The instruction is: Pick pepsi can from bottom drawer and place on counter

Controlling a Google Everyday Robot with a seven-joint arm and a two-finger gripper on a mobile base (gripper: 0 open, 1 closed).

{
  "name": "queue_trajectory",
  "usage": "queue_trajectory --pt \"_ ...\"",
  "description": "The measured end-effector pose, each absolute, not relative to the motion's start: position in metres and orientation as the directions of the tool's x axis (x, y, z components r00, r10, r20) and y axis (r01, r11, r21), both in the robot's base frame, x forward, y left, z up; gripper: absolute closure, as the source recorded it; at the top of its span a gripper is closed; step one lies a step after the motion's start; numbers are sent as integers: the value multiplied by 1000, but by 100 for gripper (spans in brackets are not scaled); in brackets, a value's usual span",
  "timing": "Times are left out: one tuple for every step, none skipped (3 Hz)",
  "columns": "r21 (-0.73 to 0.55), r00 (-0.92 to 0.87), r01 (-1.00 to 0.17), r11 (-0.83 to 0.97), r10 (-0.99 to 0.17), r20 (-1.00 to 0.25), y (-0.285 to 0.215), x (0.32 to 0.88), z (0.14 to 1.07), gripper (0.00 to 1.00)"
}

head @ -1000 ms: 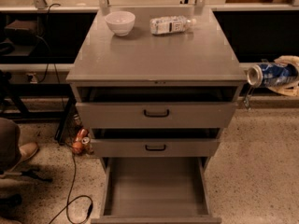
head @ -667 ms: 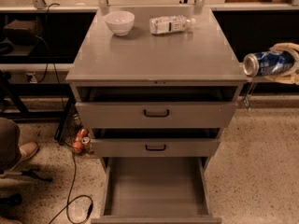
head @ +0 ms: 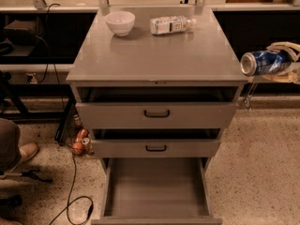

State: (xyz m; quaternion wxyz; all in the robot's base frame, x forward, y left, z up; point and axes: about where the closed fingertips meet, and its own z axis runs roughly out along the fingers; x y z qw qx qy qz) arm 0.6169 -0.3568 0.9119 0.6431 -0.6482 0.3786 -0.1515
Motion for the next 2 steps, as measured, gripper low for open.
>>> queue_trajectory --pt "-923 652 -373 97 -681 -334 -339 621 926 100" --pt "-891 633 -449 65 -680 -369 -326 622 939 100"
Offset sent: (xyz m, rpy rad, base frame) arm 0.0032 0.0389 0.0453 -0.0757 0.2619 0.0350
